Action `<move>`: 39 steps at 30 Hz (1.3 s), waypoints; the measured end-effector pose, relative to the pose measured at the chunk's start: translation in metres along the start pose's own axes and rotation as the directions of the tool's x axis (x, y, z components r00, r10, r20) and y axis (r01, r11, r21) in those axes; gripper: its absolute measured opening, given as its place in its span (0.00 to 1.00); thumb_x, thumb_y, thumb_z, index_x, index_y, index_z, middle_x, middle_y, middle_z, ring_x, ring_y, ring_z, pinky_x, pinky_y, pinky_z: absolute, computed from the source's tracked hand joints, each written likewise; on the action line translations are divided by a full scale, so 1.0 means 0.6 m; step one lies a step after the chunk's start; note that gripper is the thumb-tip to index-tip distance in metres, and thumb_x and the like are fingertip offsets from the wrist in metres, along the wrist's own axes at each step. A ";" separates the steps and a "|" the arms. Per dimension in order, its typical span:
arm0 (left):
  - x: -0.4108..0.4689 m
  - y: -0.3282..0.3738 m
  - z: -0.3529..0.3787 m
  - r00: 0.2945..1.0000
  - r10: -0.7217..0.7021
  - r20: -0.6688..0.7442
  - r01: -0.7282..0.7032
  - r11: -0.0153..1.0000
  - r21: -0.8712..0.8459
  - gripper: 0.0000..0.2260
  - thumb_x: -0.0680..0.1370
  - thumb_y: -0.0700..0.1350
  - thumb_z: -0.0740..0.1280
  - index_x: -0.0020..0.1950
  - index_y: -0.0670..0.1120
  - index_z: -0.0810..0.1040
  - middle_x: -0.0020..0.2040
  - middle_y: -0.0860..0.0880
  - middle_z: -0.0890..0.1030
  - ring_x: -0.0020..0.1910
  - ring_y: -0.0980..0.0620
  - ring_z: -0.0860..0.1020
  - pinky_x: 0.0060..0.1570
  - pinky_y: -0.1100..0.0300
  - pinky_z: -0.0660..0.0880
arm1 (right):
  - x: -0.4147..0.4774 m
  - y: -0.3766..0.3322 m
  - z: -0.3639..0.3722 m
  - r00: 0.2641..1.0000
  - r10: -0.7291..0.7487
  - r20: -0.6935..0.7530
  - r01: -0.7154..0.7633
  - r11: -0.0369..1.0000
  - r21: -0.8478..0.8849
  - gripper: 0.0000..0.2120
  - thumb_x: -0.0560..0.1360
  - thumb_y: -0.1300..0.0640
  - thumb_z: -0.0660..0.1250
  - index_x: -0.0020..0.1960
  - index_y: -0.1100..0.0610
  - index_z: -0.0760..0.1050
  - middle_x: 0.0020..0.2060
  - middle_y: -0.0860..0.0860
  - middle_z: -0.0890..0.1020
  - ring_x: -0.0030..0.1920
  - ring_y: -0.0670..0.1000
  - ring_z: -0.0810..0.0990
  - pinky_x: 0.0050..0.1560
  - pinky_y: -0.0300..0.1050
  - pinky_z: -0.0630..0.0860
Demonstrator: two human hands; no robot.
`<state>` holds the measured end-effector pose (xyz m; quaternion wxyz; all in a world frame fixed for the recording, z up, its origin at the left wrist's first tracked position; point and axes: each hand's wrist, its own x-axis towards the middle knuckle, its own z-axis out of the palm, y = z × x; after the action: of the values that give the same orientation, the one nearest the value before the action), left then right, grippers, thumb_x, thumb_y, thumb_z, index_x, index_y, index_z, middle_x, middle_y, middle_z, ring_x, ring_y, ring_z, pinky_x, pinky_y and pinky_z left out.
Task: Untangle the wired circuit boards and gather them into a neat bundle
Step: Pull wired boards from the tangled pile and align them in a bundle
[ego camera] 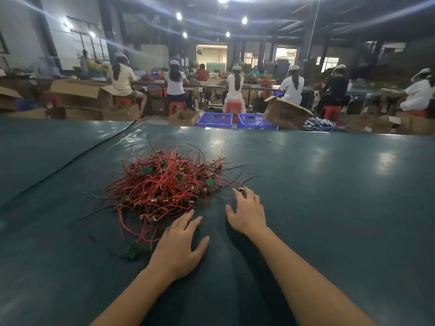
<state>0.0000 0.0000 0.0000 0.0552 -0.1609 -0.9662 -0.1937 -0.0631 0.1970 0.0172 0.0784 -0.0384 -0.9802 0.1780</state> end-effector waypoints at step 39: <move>-0.056 0.164 0.020 0.918 -0.382 -0.107 -0.096 0.046 -0.994 0.11 0.68 0.46 0.72 0.47 0.43 0.85 0.39 0.45 0.85 0.36 0.53 0.82 0.36 0.64 0.79 | -0.266 0.050 -0.093 0.979 0.117 0.166 -0.177 0.098 0.979 0.04 0.76 0.65 0.68 0.50 0.60 0.79 0.41 0.54 0.87 0.27 0.46 0.78 0.28 0.37 0.74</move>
<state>0.0637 0.0811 0.0184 0.0783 -0.0184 -0.5525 -0.8296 0.1048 0.2277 0.0357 0.0436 -0.0697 -0.6055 0.7916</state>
